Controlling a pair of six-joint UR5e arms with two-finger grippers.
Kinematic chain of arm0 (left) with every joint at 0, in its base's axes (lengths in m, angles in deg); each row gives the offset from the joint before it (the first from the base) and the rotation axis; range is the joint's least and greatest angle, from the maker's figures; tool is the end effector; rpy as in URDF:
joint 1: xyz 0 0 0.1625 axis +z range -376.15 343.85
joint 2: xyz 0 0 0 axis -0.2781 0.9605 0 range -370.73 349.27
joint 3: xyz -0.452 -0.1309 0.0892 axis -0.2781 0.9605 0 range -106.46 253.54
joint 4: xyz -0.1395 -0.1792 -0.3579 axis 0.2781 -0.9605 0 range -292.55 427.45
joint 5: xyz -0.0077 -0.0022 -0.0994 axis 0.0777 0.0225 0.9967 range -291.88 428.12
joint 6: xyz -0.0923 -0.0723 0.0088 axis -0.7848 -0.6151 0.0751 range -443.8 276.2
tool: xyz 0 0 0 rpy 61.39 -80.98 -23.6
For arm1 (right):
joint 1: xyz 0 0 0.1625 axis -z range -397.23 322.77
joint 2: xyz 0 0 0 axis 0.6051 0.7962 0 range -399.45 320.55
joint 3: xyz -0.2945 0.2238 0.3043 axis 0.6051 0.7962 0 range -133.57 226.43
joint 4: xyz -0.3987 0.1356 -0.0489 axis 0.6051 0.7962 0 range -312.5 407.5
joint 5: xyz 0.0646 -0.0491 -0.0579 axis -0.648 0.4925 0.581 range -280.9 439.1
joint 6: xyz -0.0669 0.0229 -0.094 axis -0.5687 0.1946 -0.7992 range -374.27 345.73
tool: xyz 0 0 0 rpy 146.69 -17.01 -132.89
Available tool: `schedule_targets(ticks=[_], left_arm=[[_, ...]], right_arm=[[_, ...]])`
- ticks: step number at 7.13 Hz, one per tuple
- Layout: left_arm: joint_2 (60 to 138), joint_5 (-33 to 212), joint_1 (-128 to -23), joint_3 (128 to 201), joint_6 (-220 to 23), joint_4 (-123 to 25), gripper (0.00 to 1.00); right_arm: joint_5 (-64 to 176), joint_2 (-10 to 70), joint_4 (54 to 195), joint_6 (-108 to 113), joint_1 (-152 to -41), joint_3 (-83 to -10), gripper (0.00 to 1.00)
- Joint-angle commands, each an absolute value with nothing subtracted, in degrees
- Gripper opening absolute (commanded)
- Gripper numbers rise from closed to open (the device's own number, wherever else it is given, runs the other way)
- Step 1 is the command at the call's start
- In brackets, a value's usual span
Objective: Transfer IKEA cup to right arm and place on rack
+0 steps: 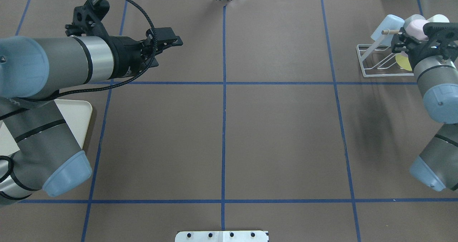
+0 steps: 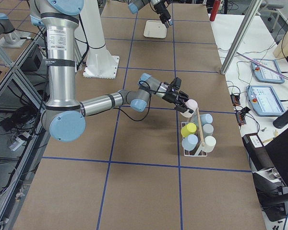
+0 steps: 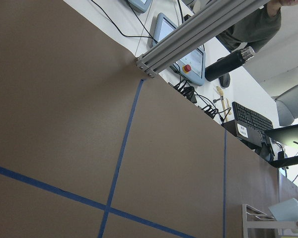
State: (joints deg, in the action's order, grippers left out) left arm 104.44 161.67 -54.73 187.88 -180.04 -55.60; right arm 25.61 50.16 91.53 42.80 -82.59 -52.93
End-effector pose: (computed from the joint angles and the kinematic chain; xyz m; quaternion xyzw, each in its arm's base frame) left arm 0.3860 -0.4692 0.2063 0.1613 0.6398 -0.2675 0.7022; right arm -0.2308 -0.5229 0.5442 0.4949 -0.1694 0.2365 0.8188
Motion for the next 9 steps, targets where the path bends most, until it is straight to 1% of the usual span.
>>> schedule_targets(ticks=[1, 4, 7, 9], left_arm=[[104.41, 161.73, -54.73, 187.89, -180.30, -55.51, 1.00], [104.41, 161.64, -54.47, 187.62, -180.57, -55.51, 1.00], [104.41, 161.55, -54.38, 187.27, -180.57, -55.51, 1.00], [104.32, 161.55, -54.38, 187.18, -180.57, -55.51, 1.00]], right_arm=[[25.57, 49.41, 91.36, 42.59, -82.59, -51.66, 0.00], [25.66, 48.97, 91.53, 42.68, -82.59, -51.48, 0.00], [25.57, 47.83, 91.27, 42.68, -82.67, -48.41, 0.00], [25.57, 47.74, 91.27, 42.68, -82.67, -48.67, 0.00]])
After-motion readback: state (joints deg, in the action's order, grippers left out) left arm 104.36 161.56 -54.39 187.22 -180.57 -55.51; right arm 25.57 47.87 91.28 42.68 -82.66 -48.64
